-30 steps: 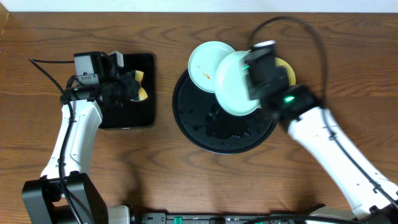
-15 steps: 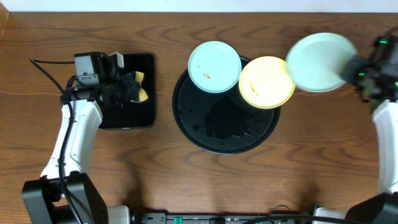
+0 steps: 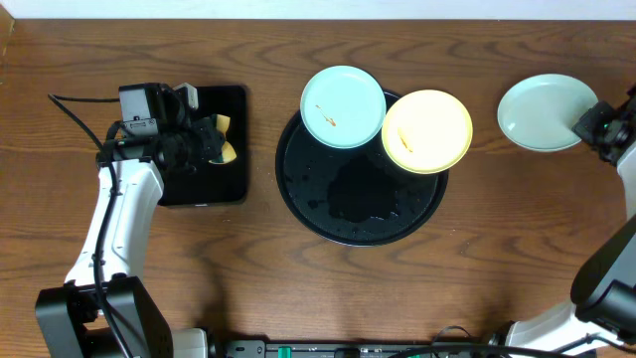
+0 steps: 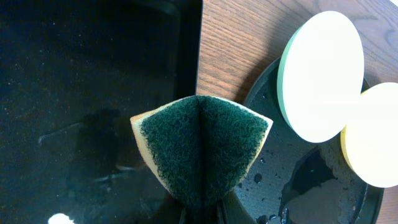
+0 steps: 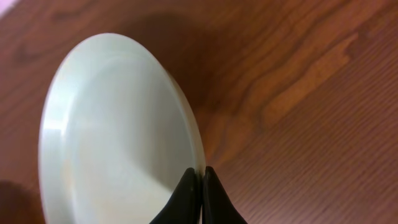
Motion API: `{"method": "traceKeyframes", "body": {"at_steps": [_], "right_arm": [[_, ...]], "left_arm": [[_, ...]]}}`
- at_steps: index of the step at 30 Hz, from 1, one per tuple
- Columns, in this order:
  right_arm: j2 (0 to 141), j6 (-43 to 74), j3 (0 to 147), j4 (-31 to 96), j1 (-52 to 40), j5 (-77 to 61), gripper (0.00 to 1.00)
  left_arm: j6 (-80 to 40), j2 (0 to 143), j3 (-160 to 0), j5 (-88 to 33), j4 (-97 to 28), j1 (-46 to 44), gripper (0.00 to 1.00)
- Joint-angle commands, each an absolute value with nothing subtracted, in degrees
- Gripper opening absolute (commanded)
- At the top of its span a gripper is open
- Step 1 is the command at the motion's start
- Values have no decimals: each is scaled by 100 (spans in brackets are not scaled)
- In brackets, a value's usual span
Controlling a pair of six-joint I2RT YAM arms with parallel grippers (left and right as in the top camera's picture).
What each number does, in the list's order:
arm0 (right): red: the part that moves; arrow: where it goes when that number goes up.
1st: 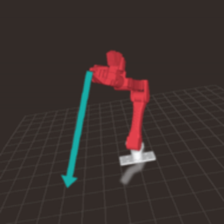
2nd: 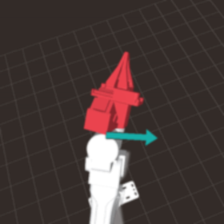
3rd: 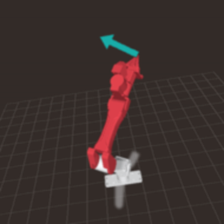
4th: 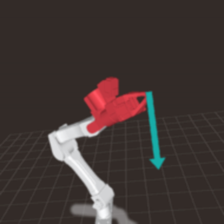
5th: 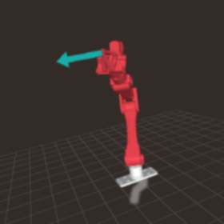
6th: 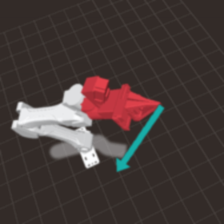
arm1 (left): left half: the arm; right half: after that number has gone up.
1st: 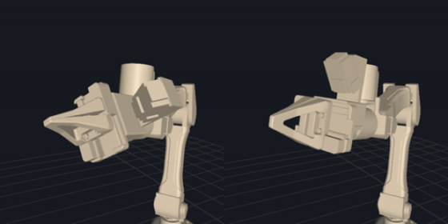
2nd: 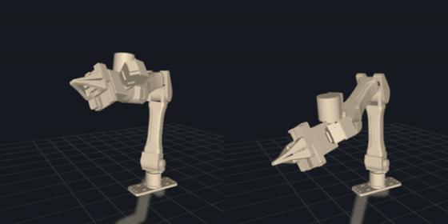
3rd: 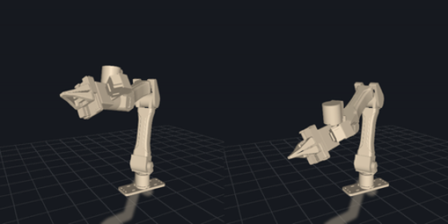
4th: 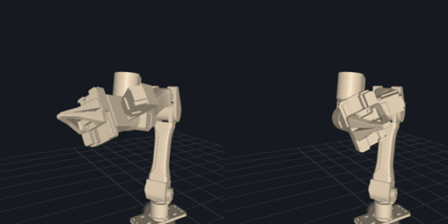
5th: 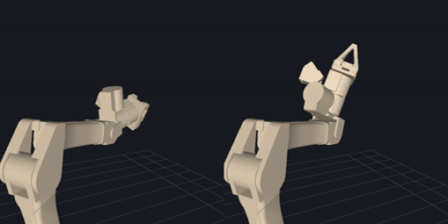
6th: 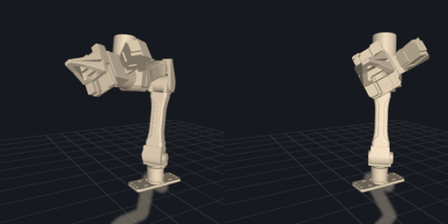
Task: Clean dirty plates on tray and stack at the side
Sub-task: 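Carry the light-blue plate right and set it on the table, then move the right gripper to the yellow plate and grip its rim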
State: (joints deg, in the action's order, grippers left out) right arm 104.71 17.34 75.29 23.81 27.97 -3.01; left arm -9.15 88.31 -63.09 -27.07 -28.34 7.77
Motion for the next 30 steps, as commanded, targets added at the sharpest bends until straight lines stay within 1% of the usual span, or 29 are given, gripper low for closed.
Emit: {"method": "traceKeyframes", "body": {"at_steps": [1, 2, 3, 4, 5, 6, 9, 14, 18, 20, 22, 23, 25, 26, 30], "right_arm": [[10654, 1664, 7603, 2281, 2908, -346, 5], [10661, 1664, 7603, 2270, 2917, -346, 11], [10661, 1664, 7603, 2246, 2923, -349, 21], [10639, 1664, 7605, 2248, 2930, -370, 41], [10613, 1660, 7607, 2261, 2939, -395, 53], [10558, 1621, 7607, 2307, 2947, -484, 58], [10280, 1184, 7609, 2377, 2958, -1234, 65], [9550, 443, 7620, 2475, 2759, -2672, 67], [9037, 150, 7620, 2895, 2324, -2744, 67], [8908, -34, 7620, 3310, 1922, -2543, 68], [8919, -32, 7616, 3649, 1555, -2145, 72], [8943, -36, 7609, 3774, 1382, -1951, 72], [9037, -290, 7601, 3933, 1004, -1678, 71], [9096, -427, 7601, 3951, 847, -1557, 68], [9467, -489, 7601, 3789, 355, -749, 67]], "left_arm": [[-856, 8836, -6322, -2775, -2849, 801, 8], [-856, 8836, -6322, -2759, -2856, 801, 8], [-856, 8836, -6322, -2757, -2867, 801, 8], [-856, 8836, -6322, -2753, -2869, 801, 8], [-856, 8836, -6322, -2740, -2873, 801, 8], [-854, 8836, -6322, -2740, -2877, 801, 8], [-834, 8836, -6322, -2740, -2928, 801, 8], [-790, 8836, -6322, -2738, -2932, 801, 8], [-790, 8836, -6322, -2738, -2947, 801, 8], [-792, 8836, -6322, -2738, -2954, 801, 8], [-794, 8836, -6322, -2740, -2954, 801, 8], [-794, 8836, -6322, -2740, -2958, 801, 8], [-794, 8836, -6322, -2740, -2982, 801, 8], [-792, 8836, -6322, -2740, -3000, 801, 8], [-792, 8836, -6322, -2740, -3037, 801, 8]]}}
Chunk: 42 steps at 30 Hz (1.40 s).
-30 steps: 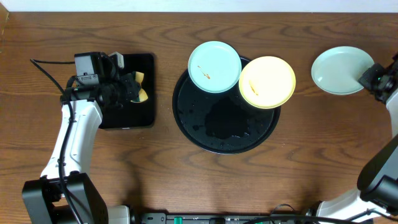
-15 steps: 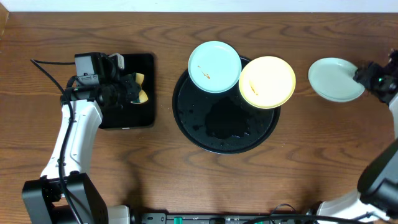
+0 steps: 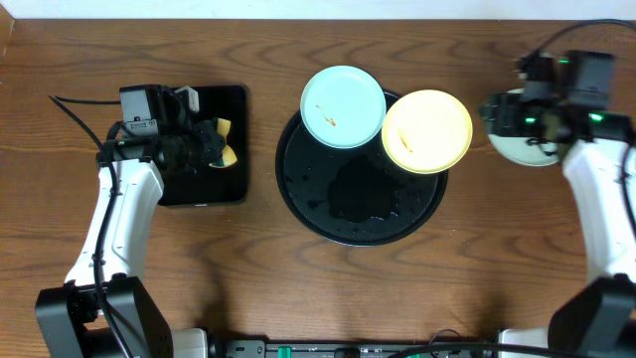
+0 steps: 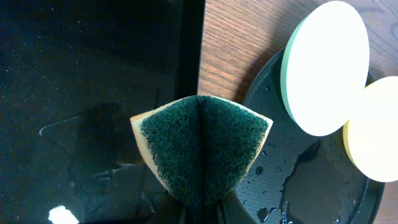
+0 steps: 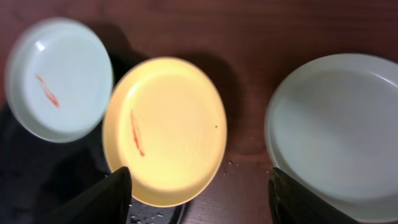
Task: Clean dirty plates on tray and stack at the side
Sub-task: 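Move the right gripper to the yellow plate and grip its rim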
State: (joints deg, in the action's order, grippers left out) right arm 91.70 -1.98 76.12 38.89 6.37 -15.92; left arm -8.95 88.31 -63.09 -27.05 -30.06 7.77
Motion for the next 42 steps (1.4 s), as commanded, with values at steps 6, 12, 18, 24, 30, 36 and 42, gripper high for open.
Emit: {"method": "traceKeyframes", "body": {"at_steps": [6, 12, 18, 24, 30, 36, 42], "right_arm": [[10195, -548, 7601, 3205, 259, -672, 70], [10798, -683, 7601, 2779, 259, -1435, 65], [10908, -692, 7601, 3098, 259, -1332, 44], [11037, -692, 7533, 3238, 259, -1225, 41], [11065, -663, 7533, 3271, 259, -908, 25], [11065, -607, 7531, 3625, 259, -902, 7], [10886, -429, 7533, 3992, 235, -1055, 1]], "left_arm": [[-792, 8836, -6322, -2740, -3037, 801, 8], [-792, 8836, -6322, -2740, -3046, 801, 8], [-788, 8836, -6322, -2738, -3063, 801, 8], [-753, 8836, -6322, -2611, -3085, 801, 8], [-751, 8836, -6322, -2609, -3105, 801, 8], [-740, 8836, -6322, -2587, -3103, 801, 8], [-729, 8836, -6322, -2587, -3103, 801, 8]]}}
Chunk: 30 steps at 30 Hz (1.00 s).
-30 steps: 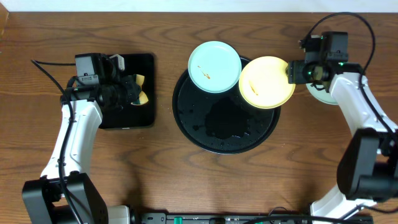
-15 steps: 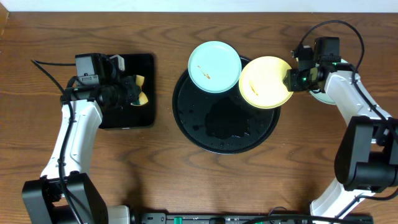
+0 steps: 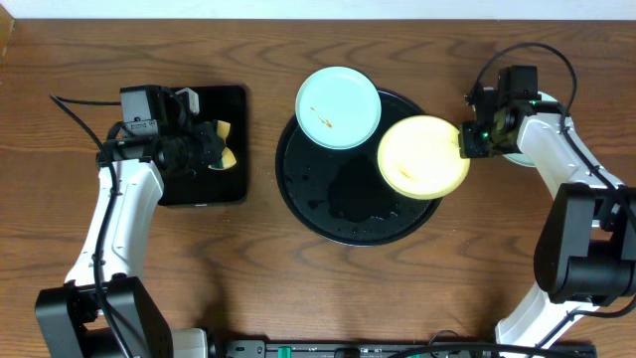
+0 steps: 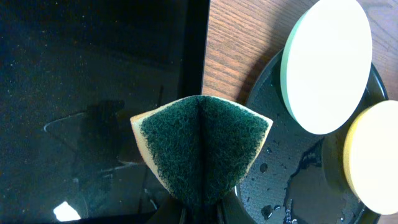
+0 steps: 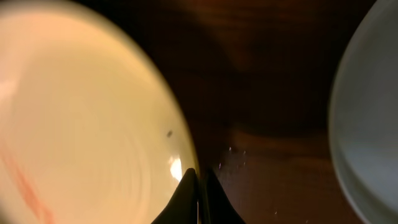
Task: Clean dirty plates on tray and stack at the side
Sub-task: 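Move the right gripper to the yellow plate and grip its rim, then tilt the yellow plate up with the right gripper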
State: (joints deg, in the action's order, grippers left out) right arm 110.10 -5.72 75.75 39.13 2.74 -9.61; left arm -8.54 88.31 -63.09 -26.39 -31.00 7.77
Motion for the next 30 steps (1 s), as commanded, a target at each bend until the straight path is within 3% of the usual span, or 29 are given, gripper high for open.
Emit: {"method": "traceKeyframes", "body": {"at_steps": [1, 10, 14, 24, 30], "right_arm": [[10807, -427, 7533, 4040, 226, -1111, 1], [9830, 1100, 7531, 5076, 16, -934, 1], [9749, 1684, 7520, 5468, -287, -596, 1], [9749, 2427, 6869, 4941, -1404, 360, 1], [9749, 2956, 6742, 4908, -1594, 362, 1]], "left_arm": [[-729, 8838, -6322, -2587, -3103, 801, 8], [-676, 8836, -6322, -2569, -3175, 801, 8], [-440, 8838, -6320, -2034, -3371, 801, 8], [45, 8842, -6309, -1726, -3308, 790, 8], [158, 8842, -6309, -1721, -3227, 790, 8]]}}
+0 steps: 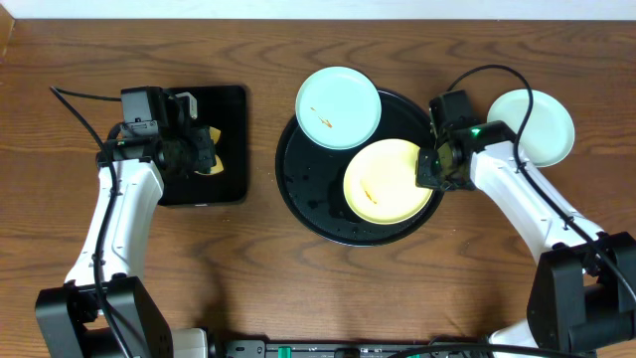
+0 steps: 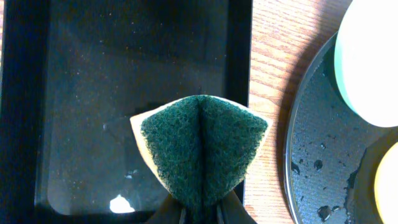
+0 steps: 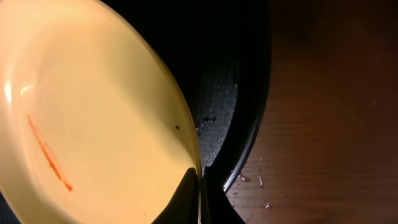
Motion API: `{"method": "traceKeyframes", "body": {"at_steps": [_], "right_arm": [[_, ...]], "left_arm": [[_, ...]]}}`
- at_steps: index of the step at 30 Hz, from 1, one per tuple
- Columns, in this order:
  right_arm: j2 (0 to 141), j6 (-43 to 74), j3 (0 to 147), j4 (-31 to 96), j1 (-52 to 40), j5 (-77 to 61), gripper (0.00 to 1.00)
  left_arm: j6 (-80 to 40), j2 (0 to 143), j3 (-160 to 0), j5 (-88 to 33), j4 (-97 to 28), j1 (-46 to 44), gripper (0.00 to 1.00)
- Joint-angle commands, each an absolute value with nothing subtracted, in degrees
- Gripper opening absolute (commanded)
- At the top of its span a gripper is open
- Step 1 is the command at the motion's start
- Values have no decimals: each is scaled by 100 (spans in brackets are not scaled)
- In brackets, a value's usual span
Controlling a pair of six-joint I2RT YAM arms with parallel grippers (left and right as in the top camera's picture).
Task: Clean dirty plates on tray and stack at the side
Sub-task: 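Tilt the yellow plate up with the right gripper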
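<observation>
A yellow plate [image 1: 386,181] with a red smear lies over the middle of the round black tray [image 1: 308,199]; my right gripper [image 1: 429,171] is shut on its right rim, seen close in the right wrist view as the yellow plate [image 3: 93,118]. A pale blue plate [image 1: 339,94] with a red mark rests on the tray's upper left edge. A clean pale plate [image 1: 537,124] sits on the table at the right. My left gripper [image 2: 200,214] is shut on a folded green and yellow sponge [image 2: 199,149] above the square black tray [image 2: 81,93].
The square black tray [image 1: 214,189] holds a film of water. Drops of water lie on the round tray [image 2: 317,155]. Cables trail from both arms. Brown wooden table [image 1: 248,278] stretches in front.
My right gripper has moved the yellow plate left, from the tray's right edge to over its middle. The left gripper with the sponge has shifted slightly over the square tray.
My right gripper was shut on the clean pale plate at the far right. Then it was open above the yellow plate, the pale plate left on the table. Then it gripped the yellow plate's rim, and now holds it over the tray's middle. The left kept the sponge.
</observation>
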State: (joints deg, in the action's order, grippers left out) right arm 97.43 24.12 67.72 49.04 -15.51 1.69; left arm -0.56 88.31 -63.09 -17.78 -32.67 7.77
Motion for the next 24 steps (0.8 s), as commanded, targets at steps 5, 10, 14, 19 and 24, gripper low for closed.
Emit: {"method": "traceKeyframes", "body": {"at_steps": [5, 10, 14, 19, 24], "right_arm": [[9749, 3083, 6742, 4862, -1577, 362, 1], [9751, 3083, 6731, 4757, -1584, 362, 1], [9751, 3083, 6729, 4748, -1584, 362, 1], [9751, 3083, 6729, 4735, -1584, 362, 1], [9751, 3081, 6726, 4733, -1584, 362, 1]], "left_arm": [[169, 8873, -6305, -1380, -3135, 790, 8], [165, 9273, -6294, -1317, -2976, 746, 8], [165, 9821, -6294, -1317, -2510, 676, 8], [165, 10291, -6294, -1100, -1918, 683, 68], [165, 10339, -6296, -1083, -1697, 683, 80]]}}
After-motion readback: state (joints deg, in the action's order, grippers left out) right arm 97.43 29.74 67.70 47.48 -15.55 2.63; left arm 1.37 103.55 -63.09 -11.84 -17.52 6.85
